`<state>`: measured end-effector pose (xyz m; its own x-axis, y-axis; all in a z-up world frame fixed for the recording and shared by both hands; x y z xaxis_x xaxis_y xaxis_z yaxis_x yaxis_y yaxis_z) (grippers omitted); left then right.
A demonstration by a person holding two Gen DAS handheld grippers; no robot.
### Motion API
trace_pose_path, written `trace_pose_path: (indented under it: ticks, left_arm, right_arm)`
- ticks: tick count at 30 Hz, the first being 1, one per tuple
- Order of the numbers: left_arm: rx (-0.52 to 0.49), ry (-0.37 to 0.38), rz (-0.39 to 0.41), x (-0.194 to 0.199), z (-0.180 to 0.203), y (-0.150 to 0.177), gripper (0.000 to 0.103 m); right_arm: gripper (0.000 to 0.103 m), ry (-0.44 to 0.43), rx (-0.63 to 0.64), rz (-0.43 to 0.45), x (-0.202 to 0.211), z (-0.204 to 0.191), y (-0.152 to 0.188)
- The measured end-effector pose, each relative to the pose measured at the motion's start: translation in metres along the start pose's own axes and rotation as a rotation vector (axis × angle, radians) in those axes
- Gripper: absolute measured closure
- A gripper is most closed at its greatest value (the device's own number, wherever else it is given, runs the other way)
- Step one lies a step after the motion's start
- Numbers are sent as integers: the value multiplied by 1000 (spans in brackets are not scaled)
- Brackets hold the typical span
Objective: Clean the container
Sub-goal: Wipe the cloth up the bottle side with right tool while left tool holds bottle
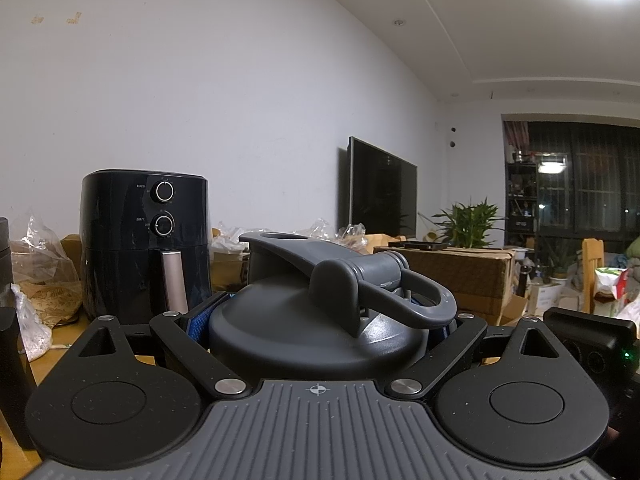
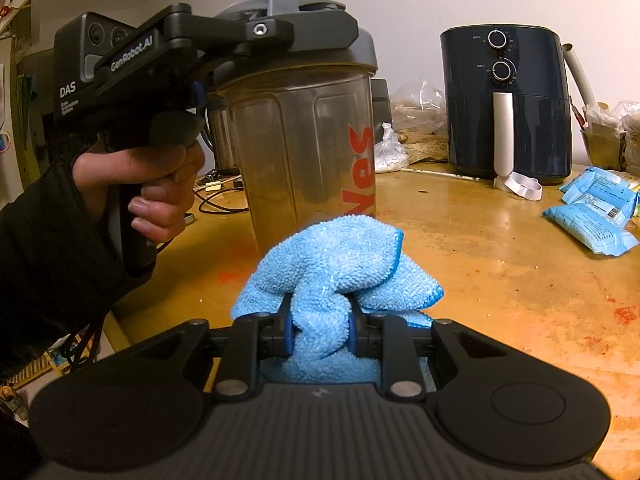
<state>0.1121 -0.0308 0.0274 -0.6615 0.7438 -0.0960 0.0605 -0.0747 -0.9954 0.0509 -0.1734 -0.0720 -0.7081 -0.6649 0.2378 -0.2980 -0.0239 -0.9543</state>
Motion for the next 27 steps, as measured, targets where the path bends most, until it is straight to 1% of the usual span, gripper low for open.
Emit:
trace_pose_path:
  ticks: [24, 27]
  left_arm:
    - [4, -1, 11, 0, -2, 1, 8]
    - [4, -7, -11, -2, -1, 2, 7]
  right_arm:
    - [84, 8, -2, 10, 2, -1, 1]
    - [84, 8, -3, 13, 3, -1, 1]
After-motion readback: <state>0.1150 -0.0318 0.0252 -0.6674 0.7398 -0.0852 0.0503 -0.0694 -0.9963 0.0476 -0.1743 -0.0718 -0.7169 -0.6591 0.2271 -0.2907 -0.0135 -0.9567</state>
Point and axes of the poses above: each gripper's, at about its wrist camera, not at the fingertips, and x roughly against the way its jaws point, z to its right, y to its underside, the point moved 4 cm from there along -x, roughly the way its jaws point, and after that the axes turned 10 degrees about z, right-handed, at the moved point
